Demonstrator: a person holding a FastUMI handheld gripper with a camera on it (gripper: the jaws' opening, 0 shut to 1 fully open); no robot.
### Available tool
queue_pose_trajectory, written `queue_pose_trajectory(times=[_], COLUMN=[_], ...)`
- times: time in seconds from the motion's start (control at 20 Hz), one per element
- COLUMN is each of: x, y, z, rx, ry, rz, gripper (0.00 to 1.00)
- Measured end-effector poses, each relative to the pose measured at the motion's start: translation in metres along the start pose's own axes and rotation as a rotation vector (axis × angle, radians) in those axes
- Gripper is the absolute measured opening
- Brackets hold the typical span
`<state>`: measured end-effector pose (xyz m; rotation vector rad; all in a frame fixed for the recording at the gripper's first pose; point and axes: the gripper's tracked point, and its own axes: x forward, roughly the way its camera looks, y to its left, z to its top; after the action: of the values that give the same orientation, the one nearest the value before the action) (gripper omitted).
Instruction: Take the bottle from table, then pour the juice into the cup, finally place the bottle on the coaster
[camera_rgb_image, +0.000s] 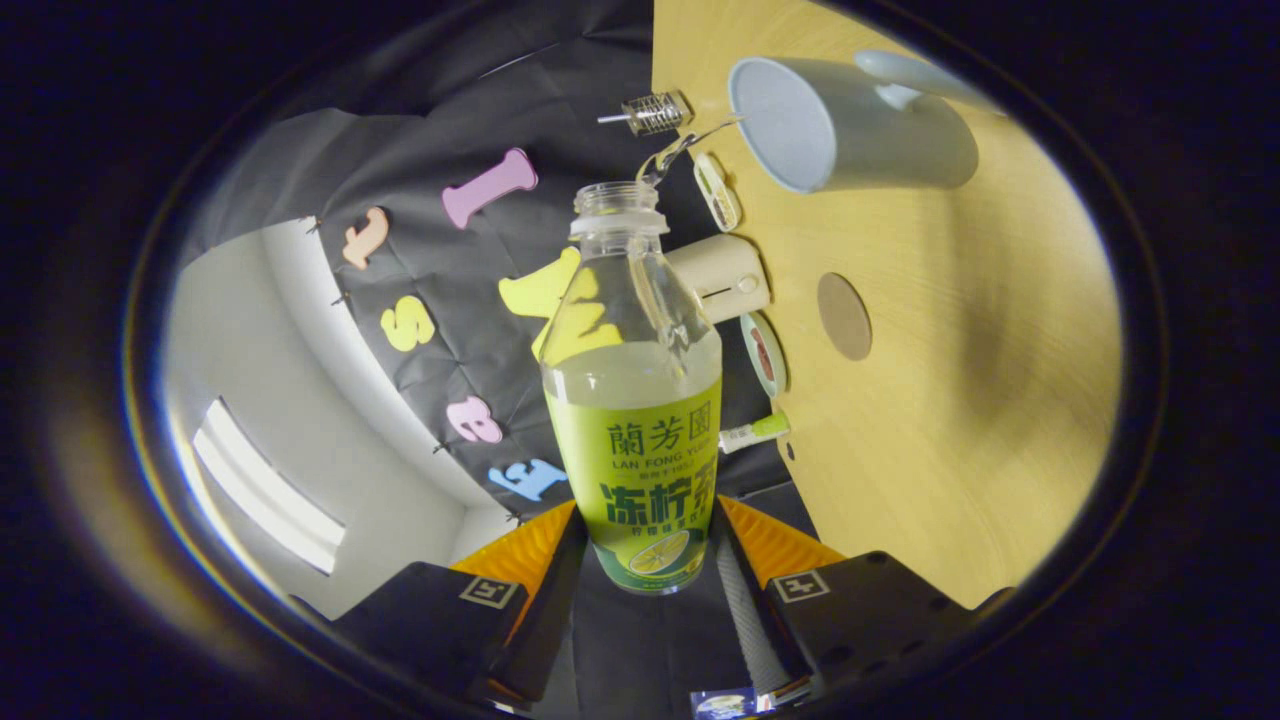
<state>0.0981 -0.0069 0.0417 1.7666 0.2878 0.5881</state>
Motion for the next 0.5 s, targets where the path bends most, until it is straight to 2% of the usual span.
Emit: queue_pose_trajectory(times=[0.5], x=[-0.0014], y=[0.0112], z=[0.0032], rx=[0.029], ry=[-0.004], rz=[0.034], gripper=[0.77])
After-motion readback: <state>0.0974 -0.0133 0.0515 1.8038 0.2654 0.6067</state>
